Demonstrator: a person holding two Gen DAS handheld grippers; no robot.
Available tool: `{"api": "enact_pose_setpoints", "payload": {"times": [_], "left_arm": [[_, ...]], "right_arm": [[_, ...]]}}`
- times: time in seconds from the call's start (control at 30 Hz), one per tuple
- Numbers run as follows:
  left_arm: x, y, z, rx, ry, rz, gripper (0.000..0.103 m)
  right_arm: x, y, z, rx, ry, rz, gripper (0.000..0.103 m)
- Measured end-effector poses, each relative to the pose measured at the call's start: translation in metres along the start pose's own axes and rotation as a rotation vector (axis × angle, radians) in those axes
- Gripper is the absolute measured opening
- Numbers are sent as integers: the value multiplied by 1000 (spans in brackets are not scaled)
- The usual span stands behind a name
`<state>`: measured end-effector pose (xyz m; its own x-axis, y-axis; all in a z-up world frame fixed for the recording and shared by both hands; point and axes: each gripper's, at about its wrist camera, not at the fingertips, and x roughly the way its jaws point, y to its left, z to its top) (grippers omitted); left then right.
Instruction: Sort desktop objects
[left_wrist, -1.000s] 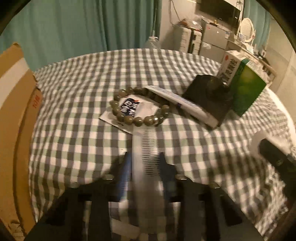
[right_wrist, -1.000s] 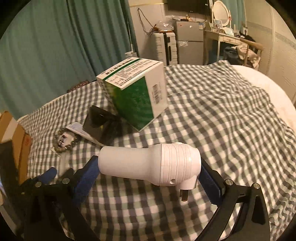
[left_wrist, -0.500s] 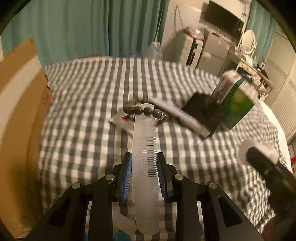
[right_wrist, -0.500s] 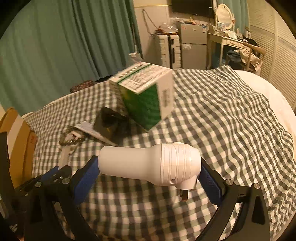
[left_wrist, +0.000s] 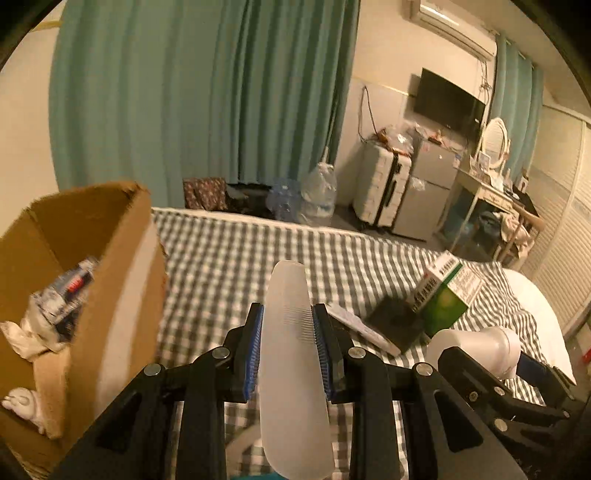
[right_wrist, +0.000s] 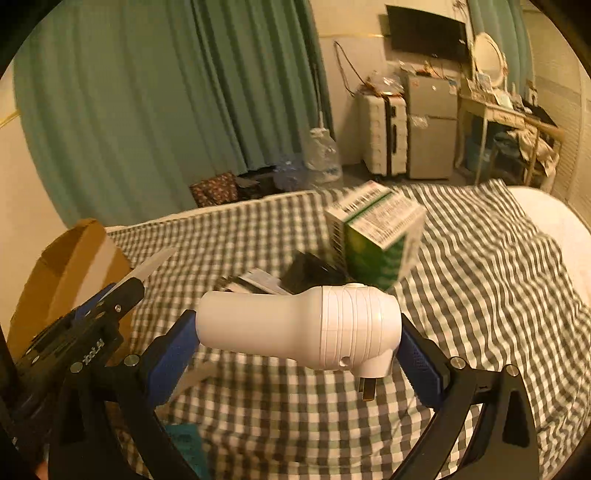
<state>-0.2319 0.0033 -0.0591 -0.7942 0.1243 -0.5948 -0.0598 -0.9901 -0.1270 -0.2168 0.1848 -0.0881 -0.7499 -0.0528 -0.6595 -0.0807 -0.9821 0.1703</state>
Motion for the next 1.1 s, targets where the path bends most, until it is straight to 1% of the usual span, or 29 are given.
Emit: {"api": "enact_pose_setpoints", "payload": {"times": [0.07, 0.2, 0.23, 0.3, 0.37, 0.47, 0.57, 0.67, 0.73, 0.8, 0.87, 0.9, 0.93, 0.97, 1.0, 1.03, 1.07, 1.1], "left_arm": [[-6, 1, 5, -12, -14, 3, 26], [-30, 19, 22, -64, -74, 9, 26], [-37, 22, 25, -70, -92, 21, 26], [-47, 33, 31, -69, -112, 76, 26], [-48, 44, 36, -76, -105, 107, 26], [-49, 73, 41, -132, -76, 117, 26], [-54, 103, 42, -160, -75, 191, 26], [-57, 139, 36, -230, -59, 209, 27], [-59, 159, 32, -247, -49, 265, 27], [-61, 177, 29, -282, -49, 300, 27], [-61, 189, 26, -309, -55, 330, 27], [-61, 194, 24, -323, -56, 356, 27], [-61, 197, 22, -335, -58, 375, 28], [-61, 200, 20, -350, -55, 400, 36], [-61, 203, 18, -360, -52, 416, 46], [-60, 205, 17, -372, -52, 430, 75], [-62, 208, 14, -393, -59, 457, 95], [-63, 210, 12, -409, -76, 481, 98]], "right_arm": [[-2, 5, 5, -2, -3, 18, 100], [-9, 15, 18, 1, -9, 59, 100], [-11, 19, 22, -5, -11, 74, 100], [-13, 31, 30, -29, -14, 102, 100], [-15, 47, 39, -65, -21, 132, 100], [-14, 71, 50, -107, -25, 181, 100], [-15, 101, 56, -165, -20, 240, 100], [-17, 130, 60, -210, -15, 308, 100], [-17, 147, 60, -230, -6, 354, 100], [-15, 168, 61, -251, 5, 395, 100], [-11, 186, 58, -262, 19, 431, 100], [-6, 195, 57, -265, 36, 455, 100], [-2, 202, 56, -263, 52, 467, 100], [5, 209, 55, -254, 75, 478, 100], [9, 215, 53, -247, 93, 488, 100], [15, 222, 51, -249, 114, 502, 100], [19, 229, 49, -259, 125, 500, 100], [20, 235, 47, -262, 125, 487, 100]]}}
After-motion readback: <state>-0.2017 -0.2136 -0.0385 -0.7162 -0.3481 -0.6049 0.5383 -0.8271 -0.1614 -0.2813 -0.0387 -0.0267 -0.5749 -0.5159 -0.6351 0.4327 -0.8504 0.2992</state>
